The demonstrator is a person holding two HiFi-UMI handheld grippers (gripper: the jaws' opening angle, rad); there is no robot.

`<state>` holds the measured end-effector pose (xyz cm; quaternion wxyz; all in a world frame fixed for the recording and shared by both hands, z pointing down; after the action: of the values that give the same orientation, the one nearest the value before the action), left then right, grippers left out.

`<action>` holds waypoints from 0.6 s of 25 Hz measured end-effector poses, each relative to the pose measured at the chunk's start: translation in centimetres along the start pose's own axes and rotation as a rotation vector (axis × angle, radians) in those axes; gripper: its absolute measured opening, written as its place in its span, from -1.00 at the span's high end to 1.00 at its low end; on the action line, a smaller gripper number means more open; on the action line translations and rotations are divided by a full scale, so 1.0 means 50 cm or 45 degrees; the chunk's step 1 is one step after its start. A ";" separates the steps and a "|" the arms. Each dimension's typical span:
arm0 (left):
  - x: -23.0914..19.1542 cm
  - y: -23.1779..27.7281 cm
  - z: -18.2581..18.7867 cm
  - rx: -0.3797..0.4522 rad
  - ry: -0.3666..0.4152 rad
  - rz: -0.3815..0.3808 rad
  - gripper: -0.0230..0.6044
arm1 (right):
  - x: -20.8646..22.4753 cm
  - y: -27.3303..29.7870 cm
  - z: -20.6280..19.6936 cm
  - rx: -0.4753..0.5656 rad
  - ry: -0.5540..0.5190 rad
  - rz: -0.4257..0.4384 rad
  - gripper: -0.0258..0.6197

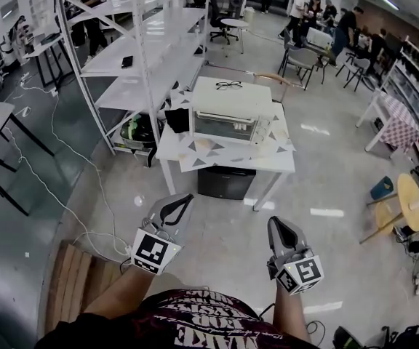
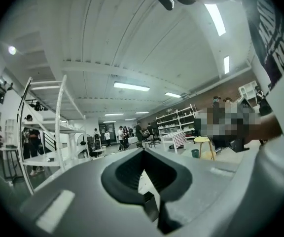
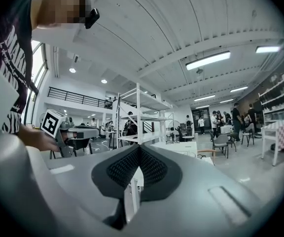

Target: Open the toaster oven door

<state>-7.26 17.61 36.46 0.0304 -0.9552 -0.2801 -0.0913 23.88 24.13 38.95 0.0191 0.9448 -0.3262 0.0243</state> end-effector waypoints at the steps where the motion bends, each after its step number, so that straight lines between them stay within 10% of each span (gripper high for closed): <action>1: 0.006 -0.002 0.001 0.003 0.026 -0.007 0.92 | 0.001 -0.001 -0.003 -0.001 0.005 0.002 0.84; 15: 0.018 0.000 -0.016 -0.037 -0.064 -0.048 0.92 | -0.009 -0.012 -0.025 -0.018 0.020 0.008 0.84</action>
<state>-6.66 17.99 37.40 0.0079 -0.9520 -0.2973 -0.0719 23.87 24.93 40.18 0.0285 0.9434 -0.3291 0.0294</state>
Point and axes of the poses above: the fingertips, and each gripper's own axes: y forward along the fingers, x to its right, z out of its top, the point moved 10 cm from there along -y, backward along the fingers, and after that the axes turned 10 degrees about z, right-handed, at the moved point
